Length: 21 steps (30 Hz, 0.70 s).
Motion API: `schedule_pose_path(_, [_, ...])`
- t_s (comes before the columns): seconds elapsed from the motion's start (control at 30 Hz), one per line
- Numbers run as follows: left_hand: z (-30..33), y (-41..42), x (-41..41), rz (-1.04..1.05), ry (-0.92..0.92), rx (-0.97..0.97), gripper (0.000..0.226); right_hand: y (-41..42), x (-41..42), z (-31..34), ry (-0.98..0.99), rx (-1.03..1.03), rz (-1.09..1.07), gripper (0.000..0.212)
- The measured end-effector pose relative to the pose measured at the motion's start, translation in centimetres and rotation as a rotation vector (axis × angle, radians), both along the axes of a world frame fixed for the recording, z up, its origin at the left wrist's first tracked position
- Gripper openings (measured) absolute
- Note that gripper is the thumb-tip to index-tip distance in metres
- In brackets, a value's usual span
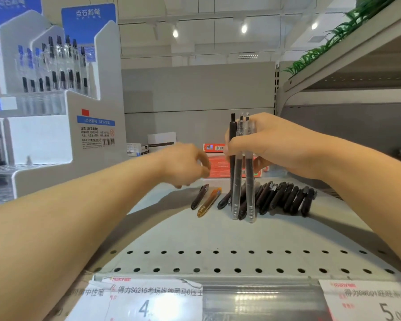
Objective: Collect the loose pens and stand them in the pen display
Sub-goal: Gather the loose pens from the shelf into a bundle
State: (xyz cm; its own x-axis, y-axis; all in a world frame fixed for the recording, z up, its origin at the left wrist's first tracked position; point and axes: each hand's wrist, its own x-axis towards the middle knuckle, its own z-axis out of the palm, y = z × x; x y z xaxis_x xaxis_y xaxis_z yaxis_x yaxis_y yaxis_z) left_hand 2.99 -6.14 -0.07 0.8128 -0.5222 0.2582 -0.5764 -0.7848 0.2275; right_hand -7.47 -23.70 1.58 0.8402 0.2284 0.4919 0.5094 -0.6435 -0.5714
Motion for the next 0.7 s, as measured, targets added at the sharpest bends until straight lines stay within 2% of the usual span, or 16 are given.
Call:
schedule_pose_path(0.1, [-1.0,-1.1,1.0,0.067,0.076,0.186,0.038,-0.1,0.0,0.1,-0.003,-0.012,0.024,0.020])
schedule_pose_path(0.2, [-1.0,-1.4,1.4,0.095,0.153,0.211,0.040,-0.3,0.1,0.2,0.010,0.007,0.037,0.019])
schedule_pose_path(0.3, [-0.4,-0.9,1.5,0.121,0.243,0.117,0.044,-0.6,0.4,0.1,0.025,0.028,0.067,0.005])
schedule_pose_path(0.4, [0.7,0.0,1.0,0.058,0.269,-0.094,0.048,-0.6,0.3,0.1,0.041,0.041,0.080,0.003])
schedule_pose_path(0.5, [1.8,1.0,-0.4,-0.132,0.325,-0.358,0.024,-0.5,0.4,0.1,0.044,0.034,0.048,0.008])
schedule_pose_path(0.6, [2.5,1.7,-2.1,-0.332,0.336,-0.427,0.015,-0.6,0.3,0.2,0.058,0.018,0.006,0.020])
schedule_pose_path(0.7, [2.6,1.6,-3.2,-0.408,0.291,-0.456,0.014,-0.4,0.1,0.2,0.048,0.020,-0.008,0.024])
